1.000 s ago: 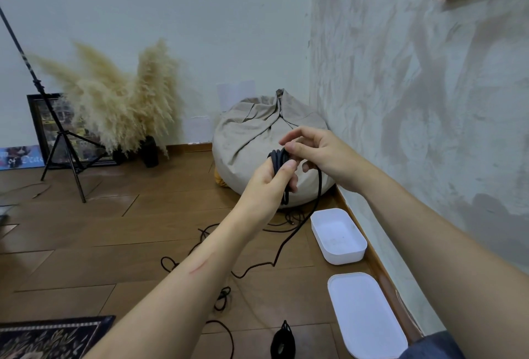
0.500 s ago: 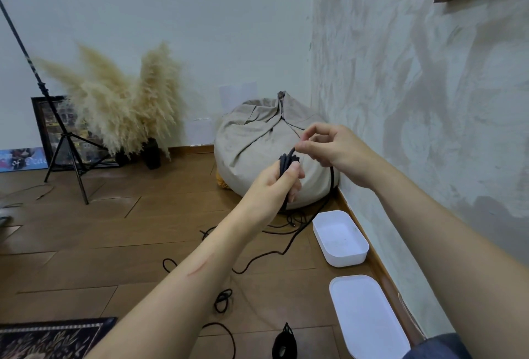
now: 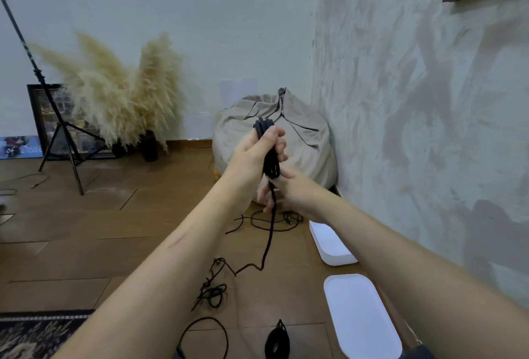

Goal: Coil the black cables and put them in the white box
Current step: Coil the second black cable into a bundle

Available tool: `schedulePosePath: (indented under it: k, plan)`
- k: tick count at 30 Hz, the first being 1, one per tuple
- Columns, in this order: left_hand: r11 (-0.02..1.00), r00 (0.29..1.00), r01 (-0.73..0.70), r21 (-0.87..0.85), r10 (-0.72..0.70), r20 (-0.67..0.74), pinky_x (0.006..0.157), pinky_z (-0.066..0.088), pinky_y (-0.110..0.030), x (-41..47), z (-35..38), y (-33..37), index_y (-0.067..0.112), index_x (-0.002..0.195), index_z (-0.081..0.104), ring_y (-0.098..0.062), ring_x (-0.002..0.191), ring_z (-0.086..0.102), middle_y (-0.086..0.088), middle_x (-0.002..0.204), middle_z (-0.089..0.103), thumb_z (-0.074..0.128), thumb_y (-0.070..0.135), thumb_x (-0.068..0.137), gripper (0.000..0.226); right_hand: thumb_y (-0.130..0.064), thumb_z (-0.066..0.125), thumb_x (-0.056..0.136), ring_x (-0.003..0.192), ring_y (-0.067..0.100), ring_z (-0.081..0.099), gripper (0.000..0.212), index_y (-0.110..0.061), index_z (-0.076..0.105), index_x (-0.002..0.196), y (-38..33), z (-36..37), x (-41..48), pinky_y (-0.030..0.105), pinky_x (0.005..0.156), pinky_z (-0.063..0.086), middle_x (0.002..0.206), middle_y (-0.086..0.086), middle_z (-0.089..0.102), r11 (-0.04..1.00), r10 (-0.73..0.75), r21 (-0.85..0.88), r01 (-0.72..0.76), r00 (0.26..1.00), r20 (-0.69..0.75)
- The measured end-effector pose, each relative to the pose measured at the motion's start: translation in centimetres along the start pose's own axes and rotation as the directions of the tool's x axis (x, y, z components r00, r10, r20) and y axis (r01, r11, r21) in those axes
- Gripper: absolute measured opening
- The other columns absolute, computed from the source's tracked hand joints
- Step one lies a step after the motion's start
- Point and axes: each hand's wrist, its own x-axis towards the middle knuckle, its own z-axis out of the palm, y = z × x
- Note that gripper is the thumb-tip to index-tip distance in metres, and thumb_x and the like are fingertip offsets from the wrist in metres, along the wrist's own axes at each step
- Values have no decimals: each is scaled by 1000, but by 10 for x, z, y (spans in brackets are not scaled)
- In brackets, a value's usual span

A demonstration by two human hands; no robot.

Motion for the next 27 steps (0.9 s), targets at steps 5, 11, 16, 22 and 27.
schedulePosePath:
  k: [5,11,16,22,27]
  plan:
    - [1000,989,-3,-27,-1,-148,78,50,-28,12,-7,-9,8,100,55,-10,67,52,5,71,52,43,16,109,18,-36,35,110,70,25,60,33,-12,53,124,4,14,2,31,67,56,86,10,70,988,102,-125,-90,991,91]
    - [901,942,-13,433,157,-298,76,42,-34,19,-33,-30,14,91,46,-16,75,49,-1,81,51,46,32,106,24,-21,51,104,56,17,53,27,0,60,119,-17,13,-2,19,54,45,92,8,76,910,161,-411,-57,961,224]
    - [758,970,55,650,115,-216,68,39,-35,13,-42,-48,6,101,49,-13,74,50,1,85,53,45,32,107,27,-19,54,99,58,11,55,17,-7,66,100,-48,-23,-9,23,64,48,86,0,78,710,234,-703,-18,949,212]
    - [728,994,71,682,6,-110,80,46,-37,13,-23,-55,6,110,52,-16,87,56,-3,96,59,42,35,108,30,-31,64,92,67,2,60,15,-34,67,78,-61,-42,-5,28,64,42,67,-15,70,275,-120,-959,60,992,27]
    - [934,969,234,269,-248,19,77,51,-32,7,-12,-51,10,96,55,-15,68,50,-1,74,50,34,31,112,33,-39,82,75,61,6,50,18,-26,69,76,-58,-54,-8,22,57,33,62,-10,59,527,-349,-838,140,935,-62]
